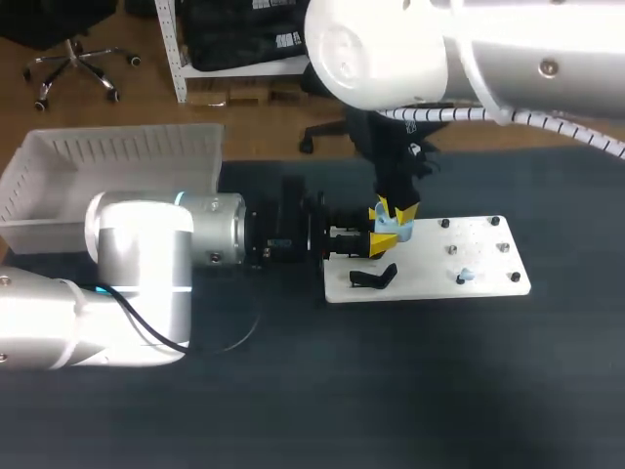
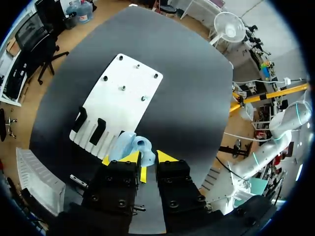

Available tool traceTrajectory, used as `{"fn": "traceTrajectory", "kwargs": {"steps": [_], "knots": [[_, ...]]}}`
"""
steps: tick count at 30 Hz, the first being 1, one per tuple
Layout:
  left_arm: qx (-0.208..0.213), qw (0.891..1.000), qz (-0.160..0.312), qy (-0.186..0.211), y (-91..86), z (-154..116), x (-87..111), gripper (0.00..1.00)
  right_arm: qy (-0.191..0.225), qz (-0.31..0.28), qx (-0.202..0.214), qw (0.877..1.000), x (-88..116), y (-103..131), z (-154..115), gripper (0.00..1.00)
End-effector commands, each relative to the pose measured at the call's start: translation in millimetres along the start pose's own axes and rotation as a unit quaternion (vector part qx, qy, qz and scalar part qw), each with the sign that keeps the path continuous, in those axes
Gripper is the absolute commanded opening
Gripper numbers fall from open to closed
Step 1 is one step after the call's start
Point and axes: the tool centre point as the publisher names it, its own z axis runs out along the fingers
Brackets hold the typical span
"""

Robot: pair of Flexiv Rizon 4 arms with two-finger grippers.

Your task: Pick up each earbud case from the left stands, insert the matching earbuds, close the lid, and place the case in the box.

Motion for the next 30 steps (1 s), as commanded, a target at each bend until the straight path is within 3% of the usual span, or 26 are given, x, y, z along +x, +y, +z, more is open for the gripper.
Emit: {"fn": "traceTrajectory", "kwargs": {"steps": [1, 30], "knots": [[-0.004, 1.0, 0.001, -0.001, -1.5, 0.1, 0.3, 0.0, 0.001, 0.001, -0.004, 1.0, -0.5, 1.8, -0.4, 0.0], [-0.004, 1.0, 0.001, -0.001, -1.5, 0.1, 0.3, 0.0, 0.0, 0.009, 0.007, 1.0, 1.3, 3.6, 7.0, 0.0]]}}
